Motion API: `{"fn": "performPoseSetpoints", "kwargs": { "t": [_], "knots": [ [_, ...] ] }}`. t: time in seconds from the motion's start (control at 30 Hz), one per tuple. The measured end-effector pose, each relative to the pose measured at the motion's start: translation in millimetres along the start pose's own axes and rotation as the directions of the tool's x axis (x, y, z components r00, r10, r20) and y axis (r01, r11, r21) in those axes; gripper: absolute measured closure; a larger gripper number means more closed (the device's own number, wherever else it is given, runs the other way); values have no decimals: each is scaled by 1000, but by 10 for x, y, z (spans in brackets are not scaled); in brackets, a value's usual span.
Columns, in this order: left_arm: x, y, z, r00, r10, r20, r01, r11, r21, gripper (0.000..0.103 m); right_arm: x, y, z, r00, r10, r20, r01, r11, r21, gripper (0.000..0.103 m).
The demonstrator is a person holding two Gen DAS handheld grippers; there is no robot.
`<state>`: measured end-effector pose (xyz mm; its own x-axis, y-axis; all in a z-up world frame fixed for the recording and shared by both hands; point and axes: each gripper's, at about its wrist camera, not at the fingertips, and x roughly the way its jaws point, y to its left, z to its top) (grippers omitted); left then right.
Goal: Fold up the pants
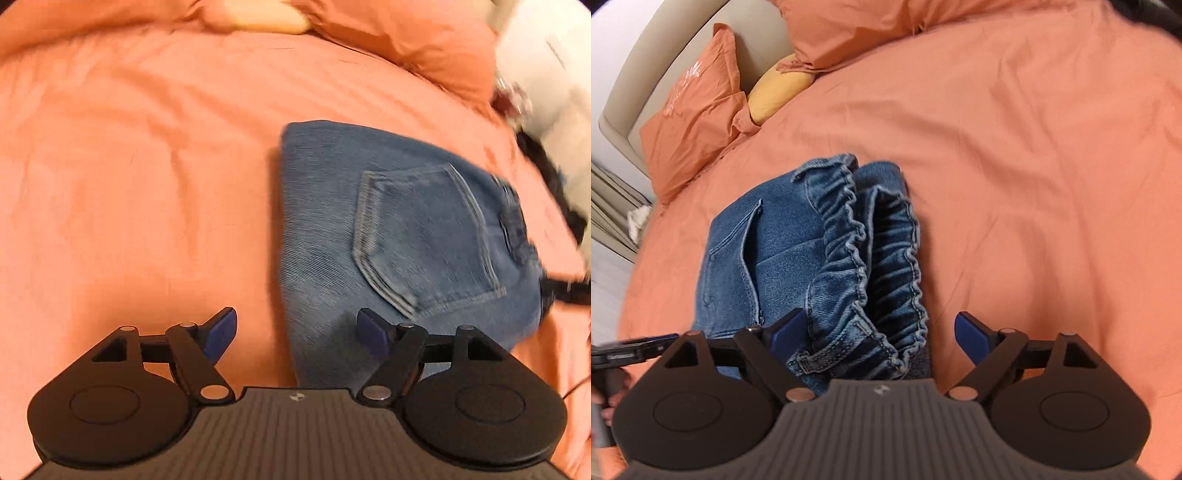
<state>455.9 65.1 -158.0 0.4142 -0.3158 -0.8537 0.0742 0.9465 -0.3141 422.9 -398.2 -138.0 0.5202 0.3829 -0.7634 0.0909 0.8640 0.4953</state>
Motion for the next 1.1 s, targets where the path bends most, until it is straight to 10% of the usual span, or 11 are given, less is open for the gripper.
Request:
{"fn": "performPoseSetpoints", "kwargs": {
  "t": [0.3, 0.43, 0.77, 1.1],
  "knots": [
    [446, 304, 38, 969, -248, 8, 246, 952, -183, 27, 374, -385, -118, 974, 228, -13, -225, 968, 116, 30],
    [491, 357, 24, 947, -322, 13, 318, 927, -200, 51, 371, -403, -174, 968, 251, 18, -251, 965, 78, 36],
    [19, 135, 72, 965, -257, 49, 261, 959, -110, 71, 16, -87, -222, 972, 223, 75, -224, 974, 7, 62],
    [-1005, 550, 16, 985, -156, 74, 161, 985, -68, 73, -217, 889, -624, 940, 339, 47, -337, 941, -31, 63]
  ]
}}
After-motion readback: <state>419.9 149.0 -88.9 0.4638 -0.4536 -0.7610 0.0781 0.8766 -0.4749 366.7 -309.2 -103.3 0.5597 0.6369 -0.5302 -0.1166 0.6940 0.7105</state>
